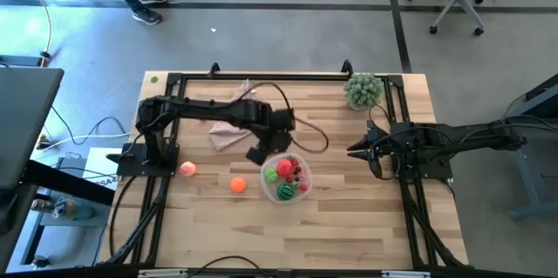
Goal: Pick and placing Produce into tupperware
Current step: Put the strawberry into the transparent bin
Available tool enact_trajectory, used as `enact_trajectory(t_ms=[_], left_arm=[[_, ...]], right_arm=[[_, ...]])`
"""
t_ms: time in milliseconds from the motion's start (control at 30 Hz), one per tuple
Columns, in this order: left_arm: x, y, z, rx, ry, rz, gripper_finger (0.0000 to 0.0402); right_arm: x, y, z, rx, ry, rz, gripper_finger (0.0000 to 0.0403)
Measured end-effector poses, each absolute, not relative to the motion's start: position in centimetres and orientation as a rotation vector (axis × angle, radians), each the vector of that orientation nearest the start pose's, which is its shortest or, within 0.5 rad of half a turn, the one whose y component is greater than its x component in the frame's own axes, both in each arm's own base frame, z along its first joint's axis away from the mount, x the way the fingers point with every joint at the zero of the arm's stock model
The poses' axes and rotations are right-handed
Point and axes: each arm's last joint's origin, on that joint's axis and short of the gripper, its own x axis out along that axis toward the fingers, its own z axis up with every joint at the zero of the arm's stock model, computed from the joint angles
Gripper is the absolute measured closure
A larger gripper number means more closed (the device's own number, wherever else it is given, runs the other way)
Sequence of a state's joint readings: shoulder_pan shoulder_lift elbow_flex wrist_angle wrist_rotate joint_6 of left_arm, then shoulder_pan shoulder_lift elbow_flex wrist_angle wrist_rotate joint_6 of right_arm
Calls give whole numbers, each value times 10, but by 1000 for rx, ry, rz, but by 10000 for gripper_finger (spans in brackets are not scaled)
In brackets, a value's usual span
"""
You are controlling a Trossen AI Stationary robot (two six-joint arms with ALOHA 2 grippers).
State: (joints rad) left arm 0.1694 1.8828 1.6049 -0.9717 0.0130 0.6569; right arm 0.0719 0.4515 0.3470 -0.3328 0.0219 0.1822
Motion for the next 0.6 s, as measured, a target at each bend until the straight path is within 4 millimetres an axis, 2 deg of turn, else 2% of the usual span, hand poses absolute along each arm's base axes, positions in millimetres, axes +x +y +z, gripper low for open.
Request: enact_trajectory(t_ms=[167,300,433,600], left_arm=[[380,28,257,445,1248,-315,257],[382,11,254,427,1236,-326,257],[382,9,242,422,1232,-322,257],[380,15,226,407,1229,-302,257]], right_arm=[[120,8,212,159,440,9,335],[120,8,212,159,440,10,335],[120,8,212,159,440,9,335],[120,8,212,159,440,9,335]])
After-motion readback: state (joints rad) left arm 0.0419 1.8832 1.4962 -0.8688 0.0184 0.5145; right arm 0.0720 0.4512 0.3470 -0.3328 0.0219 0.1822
